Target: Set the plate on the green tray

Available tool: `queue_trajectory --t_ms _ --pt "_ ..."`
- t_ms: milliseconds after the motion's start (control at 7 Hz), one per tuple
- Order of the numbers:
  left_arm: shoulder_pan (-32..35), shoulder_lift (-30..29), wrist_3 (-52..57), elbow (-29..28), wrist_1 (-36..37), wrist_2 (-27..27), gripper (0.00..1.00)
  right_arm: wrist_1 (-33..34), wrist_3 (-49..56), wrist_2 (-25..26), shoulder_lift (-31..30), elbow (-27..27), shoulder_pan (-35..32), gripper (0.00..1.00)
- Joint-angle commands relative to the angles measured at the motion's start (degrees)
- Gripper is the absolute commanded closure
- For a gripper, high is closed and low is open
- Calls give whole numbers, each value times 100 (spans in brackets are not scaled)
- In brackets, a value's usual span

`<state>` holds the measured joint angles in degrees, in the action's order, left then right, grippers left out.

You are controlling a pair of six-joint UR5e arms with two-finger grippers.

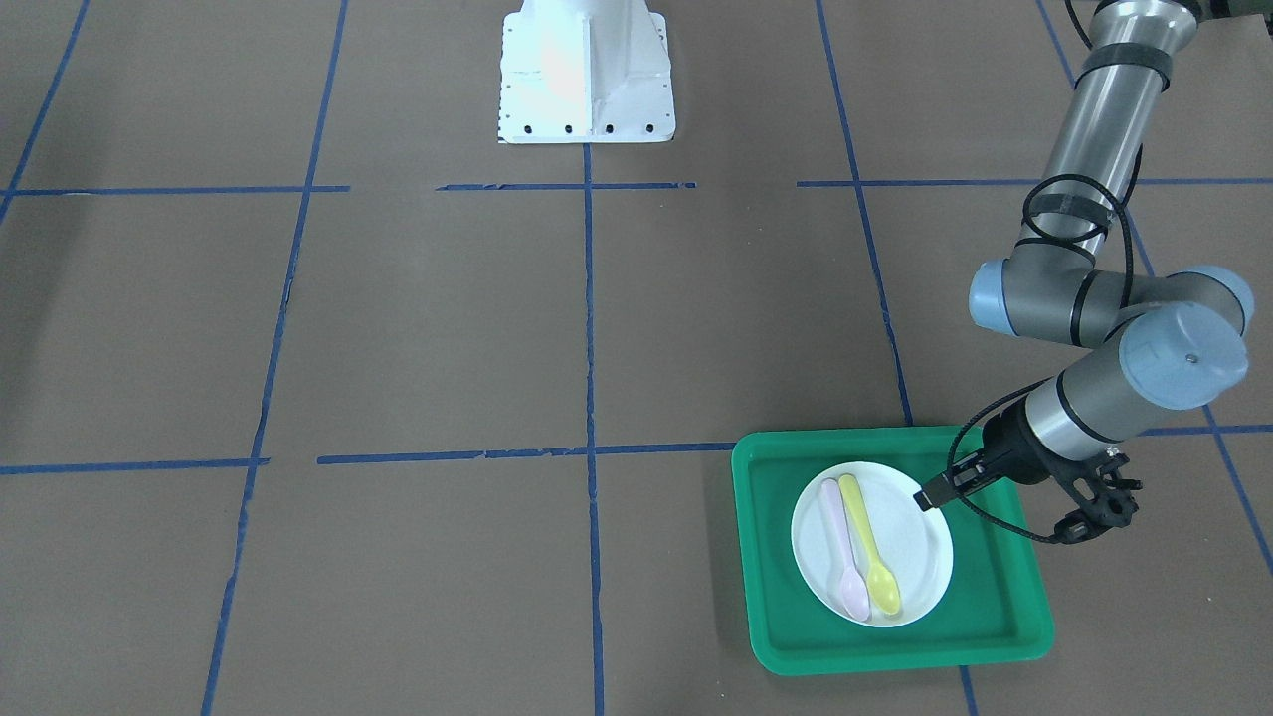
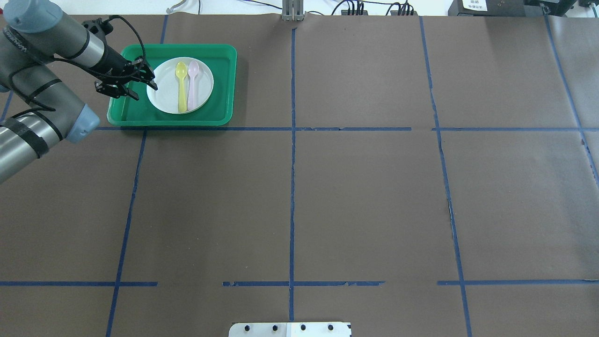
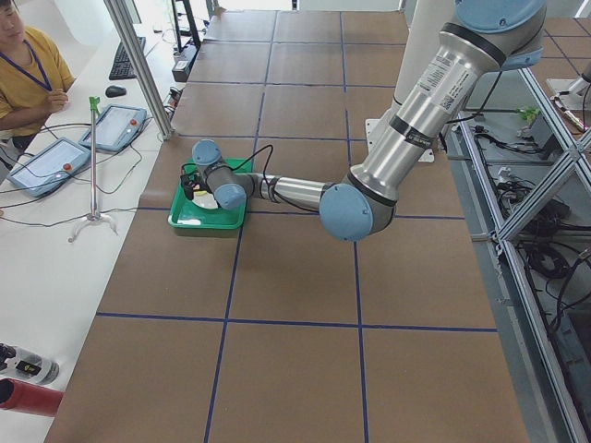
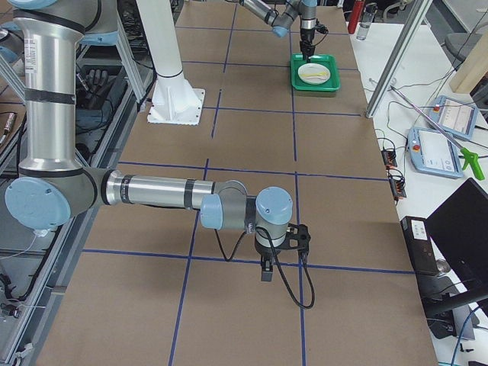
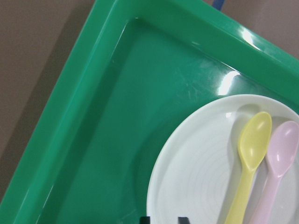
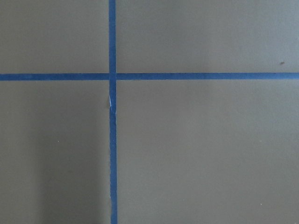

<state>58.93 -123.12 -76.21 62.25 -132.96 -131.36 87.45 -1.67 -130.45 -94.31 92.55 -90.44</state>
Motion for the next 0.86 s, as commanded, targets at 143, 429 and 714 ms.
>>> queue_trajectory --t_ms 143,429,714 --pt "679 849 977 1487 1162 -317 26 0 0 2 0 0 0 0" --pt "1137 1620 3322 2811 2734 -408 25 0 0 2 0 0 0 0" --pt "1856 2831 4915 3624 2960 -416 22 0 0 2 0 0 0 0"
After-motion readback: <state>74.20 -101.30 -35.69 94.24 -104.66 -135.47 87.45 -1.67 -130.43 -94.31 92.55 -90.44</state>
